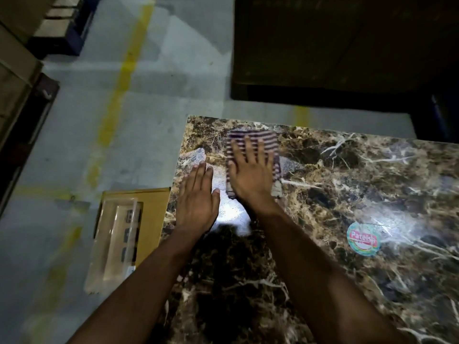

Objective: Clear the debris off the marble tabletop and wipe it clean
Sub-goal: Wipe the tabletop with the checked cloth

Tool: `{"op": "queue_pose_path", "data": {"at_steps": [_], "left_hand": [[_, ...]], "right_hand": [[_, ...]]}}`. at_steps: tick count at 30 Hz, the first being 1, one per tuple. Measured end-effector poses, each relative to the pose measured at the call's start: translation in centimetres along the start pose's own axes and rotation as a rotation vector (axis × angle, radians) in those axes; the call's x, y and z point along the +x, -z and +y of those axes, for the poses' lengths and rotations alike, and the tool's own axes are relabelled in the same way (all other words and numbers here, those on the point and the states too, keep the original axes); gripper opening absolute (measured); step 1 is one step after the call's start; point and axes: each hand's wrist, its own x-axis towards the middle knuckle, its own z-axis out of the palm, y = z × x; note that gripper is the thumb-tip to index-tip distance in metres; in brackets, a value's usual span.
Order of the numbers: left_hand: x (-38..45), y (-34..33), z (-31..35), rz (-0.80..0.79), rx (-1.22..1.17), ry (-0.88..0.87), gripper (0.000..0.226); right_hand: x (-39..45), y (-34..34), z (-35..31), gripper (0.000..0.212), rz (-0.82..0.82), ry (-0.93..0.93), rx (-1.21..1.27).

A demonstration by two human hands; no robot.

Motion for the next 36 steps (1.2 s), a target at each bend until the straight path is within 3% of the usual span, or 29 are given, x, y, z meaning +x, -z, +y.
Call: {"op": "queue_pose_path", "data": {"at_steps": [2, 4, 10, 12, 14, 17, 21, 25, 28, 32, 36], "left_hand": [[0.6, 0.0, 0.2, 0.014, 0.021, -0.010, 0.058], [1.5, 0.3, 0.7, 0.006, 0.031, -0.034, 0.058], [3.3, 0.4, 3.8, -0.016, 0.000, -0.123, 0.059], [3.4, -0.1, 5.6, -0.029, -0.019, -0.145, 0.059], [3.1, -0.8, 7.0, -0.046, -0.025, -0.130, 0.059], [2.0, -1.3, 7.1, -0.023, -0.023, -0.108, 0.058], [0.0, -1.4, 6.1, -0.030, 0.003, -0.168, 0.058], [-2.0, -1.5, 6.0, -0.026, 0.030, -0.136, 0.059], [-2.8, -1.9, 6.3, -0.017, 0.031, -0.152, 0.058], [-5.4, -2.5, 6.4, -0.015, 0.023, -0.171, 0.058], [-8.0, -3.1, 5.9, -0.020, 0.032, -0.172, 0.058]], "right_hand": [[2.7, 0.5, -1.1, 0.059, -0.026, 0.163, -0.013], [5.3, 0.9, -0.5, 0.059, -0.041, 0.205, -0.043], [3.3, 2.2, 7.8, 0.062, 0.042, -0.233, 0.025], [0.2, 1.5, 7.0, 0.061, 0.049, -0.175, -0.005], [-0.8, 0.9, 5.7, 0.060, 0.024, -0.005, -0.011], [2.3, 1.8, 6.8, 0.059, -0.011, 0.148, -0.042], [3.0, 2.5, 12.3, 0.060, 0.035, -0.054, -0.051], [-4.4, 1.5, 12.2, 0.061, 0.076, -0.217, -0.001], [-8.1, -0.1, 7.8, 0.061, 0.034, -0.103, -0.018], [-5.5, 0.6, 7.0, 0.059, -0.001, 0.065, -0.017], [-6.6, 0.9, 11.4, 0.060, 0.063, -0.111, -0.018]]}}
